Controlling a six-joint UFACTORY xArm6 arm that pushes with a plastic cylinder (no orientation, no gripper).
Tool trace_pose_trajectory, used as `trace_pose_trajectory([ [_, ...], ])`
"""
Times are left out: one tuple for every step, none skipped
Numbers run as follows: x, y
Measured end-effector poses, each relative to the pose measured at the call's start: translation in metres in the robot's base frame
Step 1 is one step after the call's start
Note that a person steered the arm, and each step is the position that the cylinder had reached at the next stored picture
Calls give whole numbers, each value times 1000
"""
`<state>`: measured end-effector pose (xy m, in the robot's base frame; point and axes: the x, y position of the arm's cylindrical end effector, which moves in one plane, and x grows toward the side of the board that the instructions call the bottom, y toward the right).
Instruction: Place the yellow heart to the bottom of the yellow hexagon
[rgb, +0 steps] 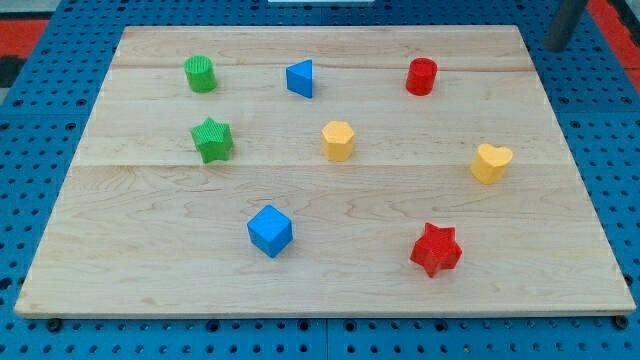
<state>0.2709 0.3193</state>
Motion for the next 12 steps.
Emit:
trace_pose_trajectory([
  [81, 0],
  [153, -20],
  [167, -68],
  [161, -120],
  [192, -118],
  [192, -97],
  [202, -148],
  [210, -150],
  [227, -149],
  [233, -189],
  [219, -236],
  [170, -235],
])
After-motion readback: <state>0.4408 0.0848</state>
